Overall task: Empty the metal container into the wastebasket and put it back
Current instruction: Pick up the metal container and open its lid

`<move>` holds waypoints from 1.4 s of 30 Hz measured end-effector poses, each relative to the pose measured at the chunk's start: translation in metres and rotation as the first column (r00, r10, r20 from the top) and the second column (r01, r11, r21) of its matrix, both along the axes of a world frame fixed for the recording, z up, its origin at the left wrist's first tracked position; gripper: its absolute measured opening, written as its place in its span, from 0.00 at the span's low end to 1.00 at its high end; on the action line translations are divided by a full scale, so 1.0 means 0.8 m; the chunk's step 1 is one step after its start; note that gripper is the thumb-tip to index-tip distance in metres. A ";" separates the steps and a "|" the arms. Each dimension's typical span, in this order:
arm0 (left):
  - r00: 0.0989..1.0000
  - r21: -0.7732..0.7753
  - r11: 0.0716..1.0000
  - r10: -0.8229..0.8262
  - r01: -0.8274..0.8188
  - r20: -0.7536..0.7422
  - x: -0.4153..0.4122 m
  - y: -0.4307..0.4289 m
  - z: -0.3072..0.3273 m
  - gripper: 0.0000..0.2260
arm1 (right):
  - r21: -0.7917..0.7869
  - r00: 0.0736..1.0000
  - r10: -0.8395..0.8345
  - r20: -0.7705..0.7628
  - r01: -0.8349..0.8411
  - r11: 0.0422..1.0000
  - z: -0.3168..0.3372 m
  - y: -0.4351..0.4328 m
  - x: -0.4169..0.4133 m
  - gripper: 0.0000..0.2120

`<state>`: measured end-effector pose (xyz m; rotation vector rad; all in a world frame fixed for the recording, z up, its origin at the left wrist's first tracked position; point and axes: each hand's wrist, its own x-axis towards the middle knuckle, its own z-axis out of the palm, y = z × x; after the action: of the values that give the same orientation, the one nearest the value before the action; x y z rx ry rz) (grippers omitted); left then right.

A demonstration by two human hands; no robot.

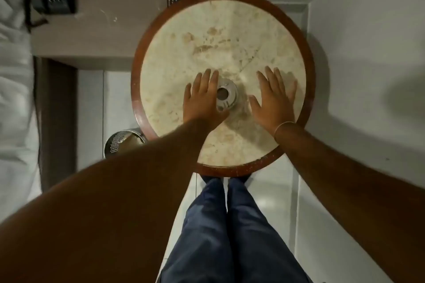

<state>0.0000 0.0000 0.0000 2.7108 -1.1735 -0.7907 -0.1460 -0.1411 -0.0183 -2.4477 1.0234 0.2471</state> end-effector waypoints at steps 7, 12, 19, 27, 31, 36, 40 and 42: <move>0.997 0.083 0.994 -0.069 0.072 -0.032 -0.016 -0.029 -0.040 0.53 | 0.013 0.993 -0.104 0.053 0.103 0.995 -0.043 0.014 -0.003 0.30; 0.995 0.127 0.987 -0.097 0.094 0.017 -0.020 -0.041 -0.053 0.52 | 0.060 0.970 -0.220 0.105 0.215 0.975 -0.046 0.030 -0.006 0.28; 0.997 0.101 0.992 -0.073 0.075 -0.022 -0.011 -0.041 -0.053 0.46 | 0.179 0.904 -0.387 0.184 0.356 0.917 -0.036 0.048 -0.016 0.23; 0.993 -0.097 0.995 -0.037 0.026 -0.115 -0.025 -0.039 0.036 0.49 | 0.787 0.512 -0.846 -0.148 0.579 0.213 0.045 0.042 0.010 0.16; 0.990 -0.256 0.962 -0.116 0.093 -0.077 -0.031 -0.023 0.121 0.46 | 0.879 0.501 -0.814 -0.294 0.477 -0.024 0.108 0.031 0.019 0.23; 0.988 -0.295 0.949 -0.138 0.110 -0.076 -0.033 -0.006 0.213 0.46 | 0.949 0.618 -0.721 -0.314 0.233 -0.214 0.174 0.027 0.013 0.32; 0.985 -0.334 0.931 -0.168 0.147 -0.034 -0.039 0.008 0.268 0.47 | 0.945 0.613 -0.722 -0.320 0.149 -0.292 0.210 0.035 0.010 0.33; 0.987 -0.378 0.915 -0.160 0.138 -0.028 -0.046 0.016 0.283 0.48 | 0.944 0.599 -0.734 -0.319 0.133 -0.302 0.223 0.039 0.006 0.33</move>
<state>-0.0371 0.0129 0.2261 2.2951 -1.3699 -0.5816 -0.1410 -0.1095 0.1598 -0.4131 0.9256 0.0606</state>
